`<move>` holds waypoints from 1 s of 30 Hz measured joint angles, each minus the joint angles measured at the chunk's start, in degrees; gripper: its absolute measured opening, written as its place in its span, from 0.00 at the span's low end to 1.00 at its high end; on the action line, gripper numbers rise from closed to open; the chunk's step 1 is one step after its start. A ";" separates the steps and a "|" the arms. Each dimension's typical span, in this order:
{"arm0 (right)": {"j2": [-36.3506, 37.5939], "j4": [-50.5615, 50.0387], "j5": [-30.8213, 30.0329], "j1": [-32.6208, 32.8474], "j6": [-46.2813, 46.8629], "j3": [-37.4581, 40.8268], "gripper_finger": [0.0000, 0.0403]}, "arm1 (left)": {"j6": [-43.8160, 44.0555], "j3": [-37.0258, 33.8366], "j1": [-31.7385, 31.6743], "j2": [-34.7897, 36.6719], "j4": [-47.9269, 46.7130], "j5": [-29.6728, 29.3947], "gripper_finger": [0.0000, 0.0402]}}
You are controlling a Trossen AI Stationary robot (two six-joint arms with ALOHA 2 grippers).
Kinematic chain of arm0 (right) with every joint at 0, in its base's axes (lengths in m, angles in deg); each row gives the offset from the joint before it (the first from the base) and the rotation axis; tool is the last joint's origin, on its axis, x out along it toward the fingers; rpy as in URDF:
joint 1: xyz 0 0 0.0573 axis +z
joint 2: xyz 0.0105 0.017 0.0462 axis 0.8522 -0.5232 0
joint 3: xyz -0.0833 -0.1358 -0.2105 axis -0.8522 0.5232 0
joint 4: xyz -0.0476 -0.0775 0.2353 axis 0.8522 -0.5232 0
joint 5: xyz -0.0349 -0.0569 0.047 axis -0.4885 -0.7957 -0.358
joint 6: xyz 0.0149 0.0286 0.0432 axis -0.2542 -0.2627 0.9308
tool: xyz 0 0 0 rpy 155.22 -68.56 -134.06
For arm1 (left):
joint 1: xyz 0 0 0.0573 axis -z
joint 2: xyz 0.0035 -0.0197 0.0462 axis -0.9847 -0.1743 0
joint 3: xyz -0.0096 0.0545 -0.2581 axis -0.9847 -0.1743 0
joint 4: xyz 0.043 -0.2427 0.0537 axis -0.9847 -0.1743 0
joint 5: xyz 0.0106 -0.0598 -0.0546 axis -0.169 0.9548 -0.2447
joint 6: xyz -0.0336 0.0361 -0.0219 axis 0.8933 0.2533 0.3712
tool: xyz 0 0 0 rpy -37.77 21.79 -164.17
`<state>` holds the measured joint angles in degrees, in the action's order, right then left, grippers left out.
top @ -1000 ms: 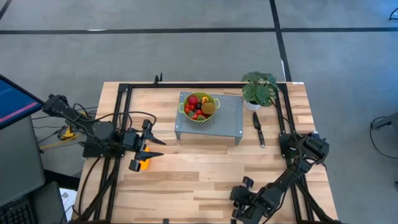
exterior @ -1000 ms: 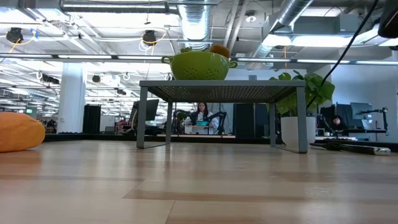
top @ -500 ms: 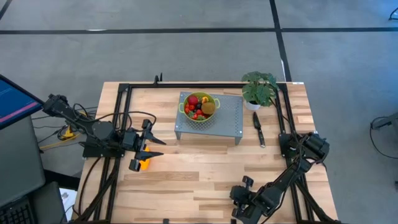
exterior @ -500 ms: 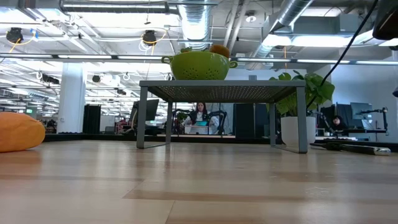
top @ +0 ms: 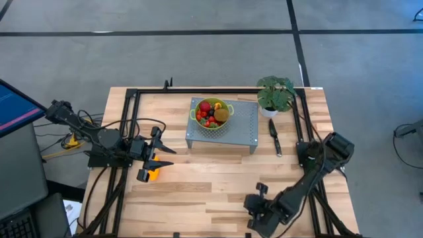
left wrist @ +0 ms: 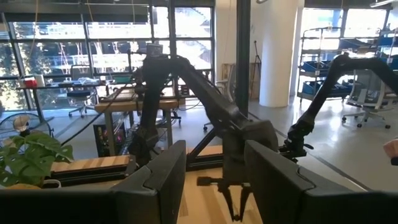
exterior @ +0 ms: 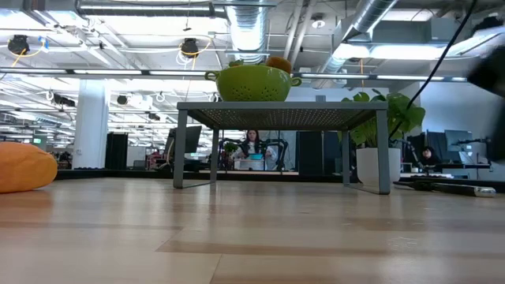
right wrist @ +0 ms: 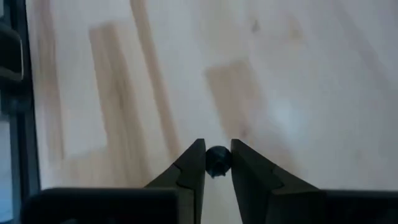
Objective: Pick & Place Fruit
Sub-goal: Put the blueberry into the green strainer bowl on the shelf
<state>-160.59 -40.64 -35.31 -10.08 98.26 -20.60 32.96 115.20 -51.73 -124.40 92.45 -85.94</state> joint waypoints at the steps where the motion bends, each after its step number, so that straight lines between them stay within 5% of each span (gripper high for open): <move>1: 0.81 0.00 -0.21 -0.82 -1.73 0.00 0.15 | 0.00 0.00 0.00 0.00 0.04 0.01 0.39; 21: 18.99 8.64 4.35 -24.68 -38.85 -0.13 0.15 | 0.00 0.00 -0.02 0.01 0.06 0.17 0.39; 30: 23.26 22.47 4.76 -34.37 -52.48 -0.20 0.15 | -0.01 0.00 0.00 0.00 0.07 0.05 0.39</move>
<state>-137.34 -18.17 -30.55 -44.45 45.78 -20.80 32.95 115.20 -51.73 -124.40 92.53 -85.89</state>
